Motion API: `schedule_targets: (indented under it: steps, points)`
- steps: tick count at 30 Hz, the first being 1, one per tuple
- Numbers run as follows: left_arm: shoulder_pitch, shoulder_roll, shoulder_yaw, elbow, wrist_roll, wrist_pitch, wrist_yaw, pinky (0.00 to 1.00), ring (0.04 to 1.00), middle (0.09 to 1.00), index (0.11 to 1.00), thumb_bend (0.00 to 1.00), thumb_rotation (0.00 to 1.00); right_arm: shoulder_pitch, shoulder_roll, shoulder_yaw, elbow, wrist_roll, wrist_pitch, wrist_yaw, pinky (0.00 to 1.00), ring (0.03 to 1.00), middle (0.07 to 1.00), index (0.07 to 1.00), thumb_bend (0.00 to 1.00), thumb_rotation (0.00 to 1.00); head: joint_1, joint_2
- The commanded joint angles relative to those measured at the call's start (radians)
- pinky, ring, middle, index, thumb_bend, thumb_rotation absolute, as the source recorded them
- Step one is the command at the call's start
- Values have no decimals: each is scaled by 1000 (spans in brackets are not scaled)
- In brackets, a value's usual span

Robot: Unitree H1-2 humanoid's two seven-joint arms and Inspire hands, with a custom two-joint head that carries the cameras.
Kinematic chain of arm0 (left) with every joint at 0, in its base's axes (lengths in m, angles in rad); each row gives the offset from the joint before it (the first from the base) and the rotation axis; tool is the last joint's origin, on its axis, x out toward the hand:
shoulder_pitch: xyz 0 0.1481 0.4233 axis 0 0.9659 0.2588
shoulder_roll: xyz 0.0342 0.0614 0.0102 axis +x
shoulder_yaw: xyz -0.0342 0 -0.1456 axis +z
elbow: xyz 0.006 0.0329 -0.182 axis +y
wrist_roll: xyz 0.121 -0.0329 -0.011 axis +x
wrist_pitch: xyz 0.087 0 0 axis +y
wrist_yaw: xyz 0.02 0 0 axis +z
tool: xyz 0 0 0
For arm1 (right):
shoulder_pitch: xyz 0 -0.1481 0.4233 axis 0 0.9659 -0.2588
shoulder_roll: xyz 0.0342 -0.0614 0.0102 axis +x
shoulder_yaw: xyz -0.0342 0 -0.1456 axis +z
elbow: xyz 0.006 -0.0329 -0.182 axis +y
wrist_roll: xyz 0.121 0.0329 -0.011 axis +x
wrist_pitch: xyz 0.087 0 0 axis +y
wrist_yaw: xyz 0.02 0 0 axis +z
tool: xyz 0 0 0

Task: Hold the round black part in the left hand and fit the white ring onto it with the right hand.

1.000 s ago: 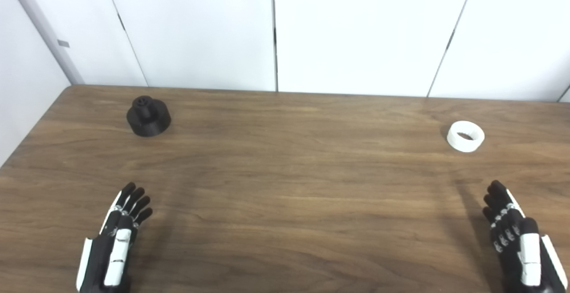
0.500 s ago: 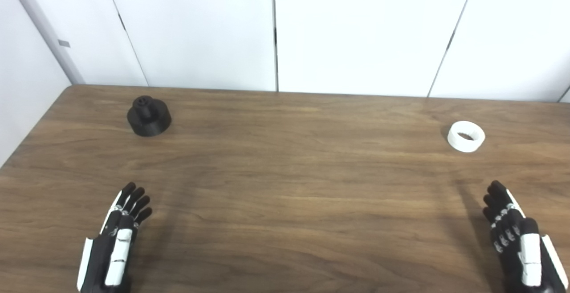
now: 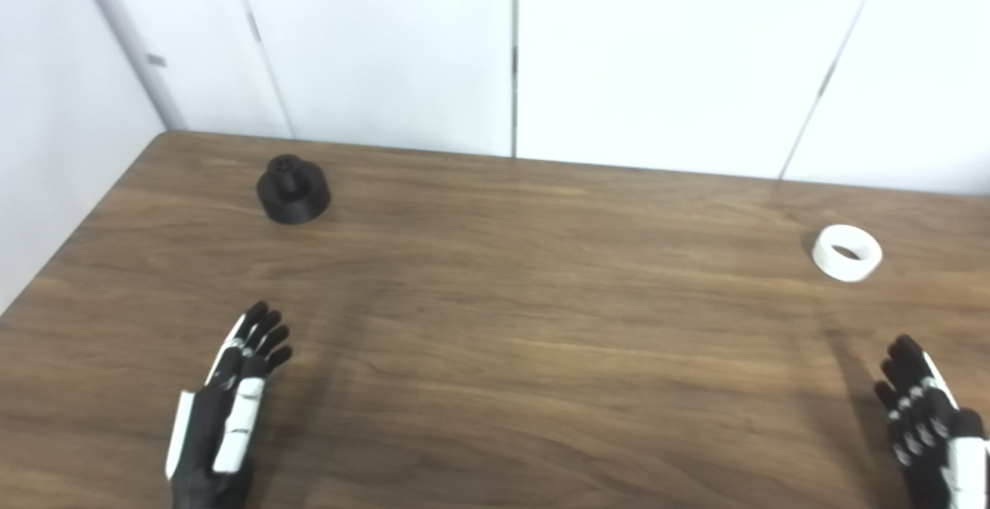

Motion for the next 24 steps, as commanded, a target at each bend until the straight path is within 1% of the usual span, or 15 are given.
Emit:
schedule_targets:
  steps: [1, 6, 7, 10, 11, 14, 17, 20, 24]
  points:
    - [15, -18, -18, -3, 30, -15, 5, 859, 886, 904, 917, 552, 745, -3, -11, -5, 19, 14, -42, 12, 1000, 1000, 999, 975, 657, 1000, 23, -18]
    - [13, -27, -28, 11, 59, -28, 21, 851, 878, 896, 916, 558, 746, -12, -19, -4, 54, 28, -69, 30, 1000, 1000, 1000, 991, 705, 1000, 54, -44]
    - [13, -28, -31, 13, 59, -30, 22, 846, 876, 894, 913, 560, 745, -11, -16, -6, 54, 20, -64, 21, 1000, 1000, 1000, 991, 716, 1000, 59, -51]
    - [12, -25, -41, 21, 69, -39, 27, 845, 875, 897, 915, 567, 739, -6, -4, -12, 54, -11, -55, -8, 1000, 1000, 992, 963, 618, 1000, 72, -74]
    - [11, -25, -43, 23, 67, -42, 26, 844, 874, 897, 916, 566, 735, -6, -3, -12, 55, -14, -56, -11, 1000, 1000, 992, 963, 599, 1000, 72, -74]
    - [8, -22, -49, 40, 63, -58, 27, 849, 882, 902, 914, 576, 711, -9, -4, -12, 72, -17, -68, -11, 1000, 1000, 990, 963, 610, 1000, 84, -96]
    - [4, -21, -51, 52, 62, -65, 30, 844, 875, 898, 911, 586, 693, -11, -6, -12, 79, -22, -67, -12, 1000, 1000, 989, 961, 629, 1000, 94, -98]
    - [2, -27, -53, 47, 67, -51, 40, 840, 873, 895, 902, 601, 673, -16, -12, -14, 91, -20, -77, -6, 1000, 1000, 992, 960, 635, 1000, 110, -94]
    - [3, -26, -61, 41, 82, -48, 46, 832, 875, 895, 901, 605, 668, -16, -16, -18, 87, -9, -62, -6, 1000, 1000, 992, 963, 637, 1000, 124, -87]
